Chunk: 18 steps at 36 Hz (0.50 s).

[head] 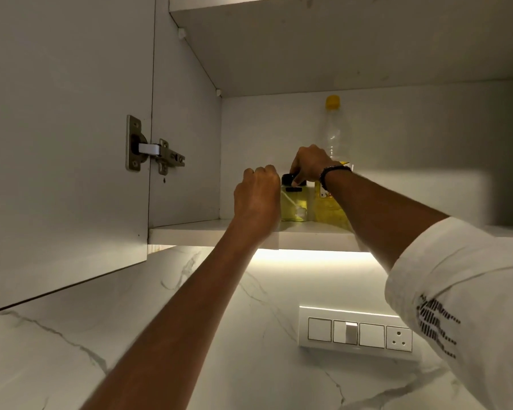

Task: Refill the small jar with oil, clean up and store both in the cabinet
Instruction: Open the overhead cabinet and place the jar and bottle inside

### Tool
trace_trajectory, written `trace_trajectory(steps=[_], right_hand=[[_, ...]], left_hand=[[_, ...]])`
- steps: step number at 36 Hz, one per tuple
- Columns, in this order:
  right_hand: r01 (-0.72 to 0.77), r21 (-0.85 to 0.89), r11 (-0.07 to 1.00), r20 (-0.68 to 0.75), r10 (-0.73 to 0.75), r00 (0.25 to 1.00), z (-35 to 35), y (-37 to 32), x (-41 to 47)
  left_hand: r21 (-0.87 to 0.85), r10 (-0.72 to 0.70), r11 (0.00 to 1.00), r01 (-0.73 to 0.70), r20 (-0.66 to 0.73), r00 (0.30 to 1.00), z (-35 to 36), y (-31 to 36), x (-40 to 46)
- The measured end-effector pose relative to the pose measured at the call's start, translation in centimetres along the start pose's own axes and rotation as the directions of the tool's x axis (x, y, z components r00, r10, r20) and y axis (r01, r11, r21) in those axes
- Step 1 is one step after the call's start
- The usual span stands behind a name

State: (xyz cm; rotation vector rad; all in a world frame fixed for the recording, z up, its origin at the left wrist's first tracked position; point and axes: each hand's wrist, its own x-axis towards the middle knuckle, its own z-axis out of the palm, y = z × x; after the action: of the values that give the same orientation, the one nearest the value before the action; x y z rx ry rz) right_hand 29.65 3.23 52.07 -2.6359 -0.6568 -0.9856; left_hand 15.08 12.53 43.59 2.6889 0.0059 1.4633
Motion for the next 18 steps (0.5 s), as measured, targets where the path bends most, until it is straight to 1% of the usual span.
trace_trajectory(steps=[5,10,12,14,16,18], right_hand=[[0.02,-0.015,1.0,-0.02,-0.02,1.0,0.4,0.0,-0.5],[0.077,-0.004,0.997,-0.147,-0.077,0.986,-1.3,-0.4,-2.2],[0.102,0.007,0.995,-0.206,-0.098,0.974,-2.4,-0.8,-3.4],[0.116,0.021,0.993,-0.258,-0.107,0.96,-3.6,-1.1,-5.3],[0.122,0.073,0.99,-0.327,-0.092,0.941,-4.7,-1.3,-7.3],[0.135,0.132,0.982,-0.403,-0.071,0.912,-5.8,-1.7,-9.8]], left_hand=[[-0.002,-0.004,1.0,0.004,0.001,1.0,0.1,0.0,0.1],[-0.074,0.011,0.997,-0.014,-0.038,0.999,0.1,0.1,0.2],[-0.135,0.013,0.99,-0.026,-0.098,0.995,-0.1,0.3,0.1],[-0.207,0.027,0.976,-0.069,-0.198,0.98,-0.6,0.5,0.0],[-0.279,0.028,0.954,-0.113,-0.292,0.956,-0.9,0.6,-0.4],[-0.339,0.013,0.93,-0.142,-0.356,0.934,-1.5,1.0,-1.2]])
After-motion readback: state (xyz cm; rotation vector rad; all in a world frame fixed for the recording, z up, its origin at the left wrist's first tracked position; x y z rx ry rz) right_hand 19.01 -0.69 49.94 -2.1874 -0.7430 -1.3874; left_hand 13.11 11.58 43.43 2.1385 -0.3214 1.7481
